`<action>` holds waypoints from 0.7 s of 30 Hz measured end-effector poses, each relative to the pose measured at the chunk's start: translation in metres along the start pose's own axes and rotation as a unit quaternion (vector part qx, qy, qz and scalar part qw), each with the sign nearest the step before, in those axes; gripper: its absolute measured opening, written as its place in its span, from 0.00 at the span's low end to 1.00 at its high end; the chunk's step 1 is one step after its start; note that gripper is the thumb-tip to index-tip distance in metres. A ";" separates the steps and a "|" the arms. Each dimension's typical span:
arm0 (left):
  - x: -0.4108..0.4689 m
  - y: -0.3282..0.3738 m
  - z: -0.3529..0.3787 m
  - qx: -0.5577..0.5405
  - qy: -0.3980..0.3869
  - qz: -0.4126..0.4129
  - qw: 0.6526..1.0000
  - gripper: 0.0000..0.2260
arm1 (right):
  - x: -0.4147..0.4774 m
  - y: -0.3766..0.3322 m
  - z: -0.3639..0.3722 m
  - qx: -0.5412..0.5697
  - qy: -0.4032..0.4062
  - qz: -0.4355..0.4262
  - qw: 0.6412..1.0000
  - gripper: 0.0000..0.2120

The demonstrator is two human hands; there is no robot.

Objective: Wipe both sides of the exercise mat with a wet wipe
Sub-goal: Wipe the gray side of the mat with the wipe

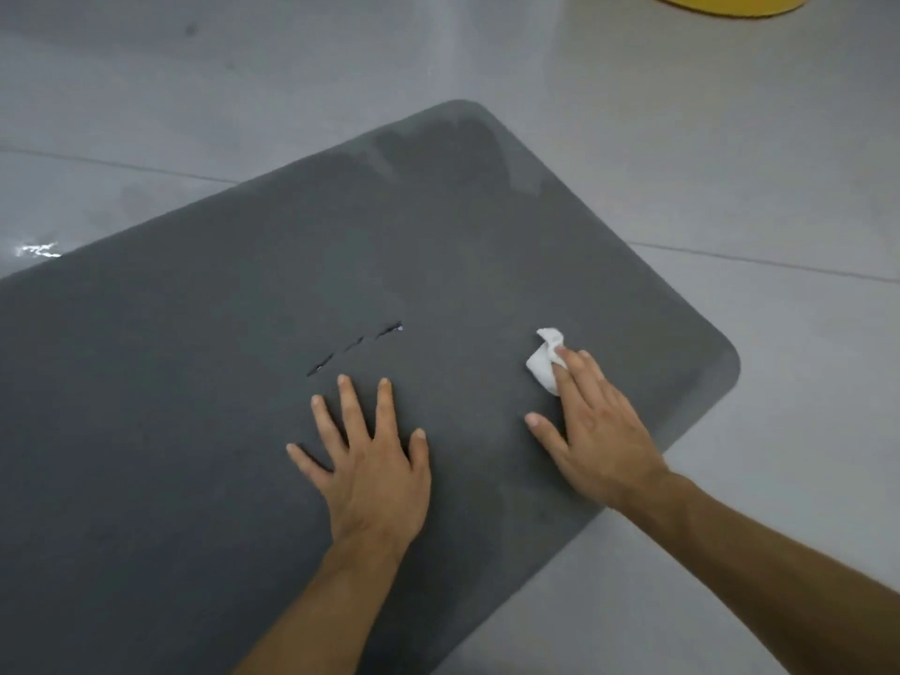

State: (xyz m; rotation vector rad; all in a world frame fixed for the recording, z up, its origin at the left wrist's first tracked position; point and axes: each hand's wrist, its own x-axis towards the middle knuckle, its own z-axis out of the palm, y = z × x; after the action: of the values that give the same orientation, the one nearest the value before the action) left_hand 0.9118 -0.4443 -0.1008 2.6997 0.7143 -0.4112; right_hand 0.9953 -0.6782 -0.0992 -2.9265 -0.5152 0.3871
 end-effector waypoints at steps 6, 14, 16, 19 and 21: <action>0.022 0.007 -0.007 -0.001 0.005 0.072 0.997 0.32 | -0.040 -0.066 0.001 0.041 -0.076 -0.133 0.987 0.37; 0.041 -0.027 -0.032 0.016 -0.040 0.126 0.991 0.31 | -0.002 -0.056 -0.002 -0.013 -0.016 -0.007 1.000 0.36; 0.046 -0.043 -0.043 0.031 -0.060 0.126 0.990 0.32 | 0.019 -0.051 -0.014 -0.009 -0.049 0.049 0.998 0.35; 0.050 -0.069 -0.064 0.049 -0.110 0.120 0.985 0.33 | 0.041 -0.066 -0.061 -0.094 -0.176 -0.023 0.980 0.36; 0.047 -0.078 -0.084 0.043 -0.161 0.088 0.982 0.36 | 0.051 -0.090 -0.105 -0.176 -0.231 -0.081 0.953 0.38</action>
State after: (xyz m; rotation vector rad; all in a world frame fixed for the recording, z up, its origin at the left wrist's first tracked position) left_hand 0.9263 -0.3288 -0.0589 2.6535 0.3701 -0.8264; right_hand 1.0421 -0.5864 0.0068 -3.0858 -0.9672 1.0703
